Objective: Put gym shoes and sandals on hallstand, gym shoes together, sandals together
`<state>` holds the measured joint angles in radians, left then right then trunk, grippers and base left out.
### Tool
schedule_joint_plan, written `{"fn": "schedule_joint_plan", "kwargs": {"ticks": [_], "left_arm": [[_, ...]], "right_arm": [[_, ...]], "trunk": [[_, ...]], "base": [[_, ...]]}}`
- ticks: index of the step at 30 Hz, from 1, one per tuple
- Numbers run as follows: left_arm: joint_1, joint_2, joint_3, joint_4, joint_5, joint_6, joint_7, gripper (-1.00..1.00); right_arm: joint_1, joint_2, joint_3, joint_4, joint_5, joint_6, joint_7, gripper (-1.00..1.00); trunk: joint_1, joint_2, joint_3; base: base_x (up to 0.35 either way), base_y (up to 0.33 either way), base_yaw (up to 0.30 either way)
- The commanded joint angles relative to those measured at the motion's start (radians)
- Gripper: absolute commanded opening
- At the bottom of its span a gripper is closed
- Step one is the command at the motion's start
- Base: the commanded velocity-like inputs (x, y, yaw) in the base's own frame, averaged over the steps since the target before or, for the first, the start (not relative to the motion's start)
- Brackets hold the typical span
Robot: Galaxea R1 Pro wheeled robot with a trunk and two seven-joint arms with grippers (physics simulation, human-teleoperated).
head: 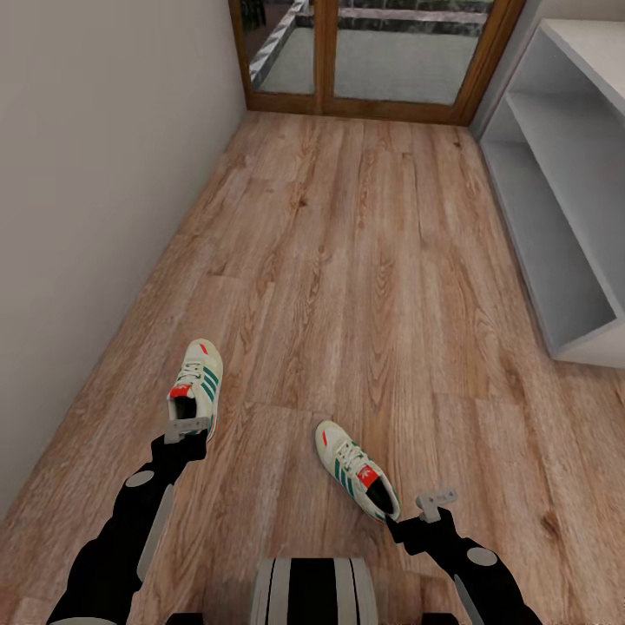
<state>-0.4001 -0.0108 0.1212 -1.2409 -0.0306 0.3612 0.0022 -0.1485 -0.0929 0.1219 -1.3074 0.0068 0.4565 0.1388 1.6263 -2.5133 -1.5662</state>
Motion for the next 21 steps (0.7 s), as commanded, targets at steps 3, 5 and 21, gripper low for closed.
{"fn": "schedule_joint_plan", "kwargs": {"ticks": [3, 5, 21], "left_arm": [[0.0, -0.001, 0.001, -0.002, -0.003, 0.005, -0.001, -1.0], [0.0, -0.001, 0.001, -0.002, -0.003, 0.005, -0.001, -1.0], [0.0, -0.001, 0.001, 0.0, -0.003, 0.005, -0.001, -1.0]], "right_arm": [[0.0, -0.001, 0.001, -0.001, 0.001, 0.005, 0.002, 1.0], [0.0, -0.001, 0.001, -0.001, 0.001, 0.005, 0.001, 1.0], [0.0, -0.001, 0.001, -0.001, 0.001, 0.005, 0.001, 1.0]], "trunk": [[0.0, 0.0, -0.006], [0.0, 0.0, -0.009], [0.001, -0.001, -0.026]], "base": [[0.0, 0.0, 0.037], [0.0, 0.0, 0.12], [0.0, 0.0, 0.035]]}}
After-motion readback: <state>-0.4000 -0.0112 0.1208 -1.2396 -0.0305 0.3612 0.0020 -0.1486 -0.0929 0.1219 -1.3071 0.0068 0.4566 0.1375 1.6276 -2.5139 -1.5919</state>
